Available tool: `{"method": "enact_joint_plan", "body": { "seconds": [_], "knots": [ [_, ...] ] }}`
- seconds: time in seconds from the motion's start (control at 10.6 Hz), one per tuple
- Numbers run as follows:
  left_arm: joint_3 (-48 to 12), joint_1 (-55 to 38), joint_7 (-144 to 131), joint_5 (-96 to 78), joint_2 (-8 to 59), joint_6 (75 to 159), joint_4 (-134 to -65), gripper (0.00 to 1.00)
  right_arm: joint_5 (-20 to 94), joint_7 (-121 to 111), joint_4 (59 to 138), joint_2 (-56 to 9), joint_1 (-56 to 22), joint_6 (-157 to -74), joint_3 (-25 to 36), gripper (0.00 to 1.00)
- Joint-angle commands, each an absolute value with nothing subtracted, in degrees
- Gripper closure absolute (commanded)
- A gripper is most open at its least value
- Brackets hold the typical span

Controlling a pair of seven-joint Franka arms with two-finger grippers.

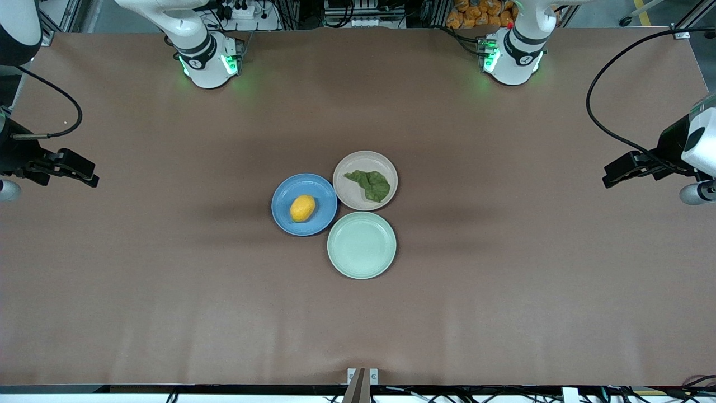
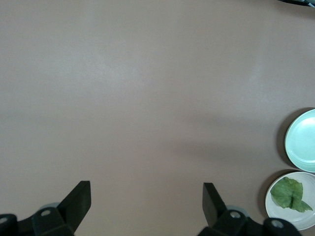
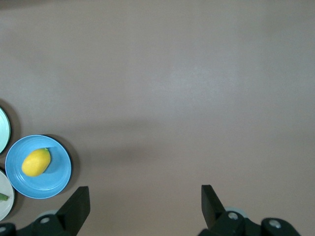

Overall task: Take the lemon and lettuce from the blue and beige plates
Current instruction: 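Move the left gripper toward the beige plate while the right gripper waits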

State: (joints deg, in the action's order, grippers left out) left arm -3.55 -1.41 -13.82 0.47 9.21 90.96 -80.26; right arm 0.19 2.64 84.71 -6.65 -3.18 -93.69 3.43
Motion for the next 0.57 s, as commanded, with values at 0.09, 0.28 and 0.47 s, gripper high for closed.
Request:
{"method": "enact_joint_plan", "body": {
  "seconds": [0.09,0.28,0.47],
  "knots": [
    [-3.52,-1.49,-14.41,-0.44,8.70,90.79,-80.16,0.00,-0.18,2.64,83.41,-6.50,-2.64,-90.36,2.90,0.00],
    [-3.52,-1.67,-14.33,-0.44,8.70,90.79,-80.16,0.00,-0.18,2.72,83.41,-6.50,-2.64,-90.09,2.81,0.00],
    [-3.60,-2.19,-14.15,-0.44,8.70,90.79,-80.16,0.00,-0.18,2.64,83.32,-6.50,-2.64,-89.83,2.81,0.00]
  ]
}}
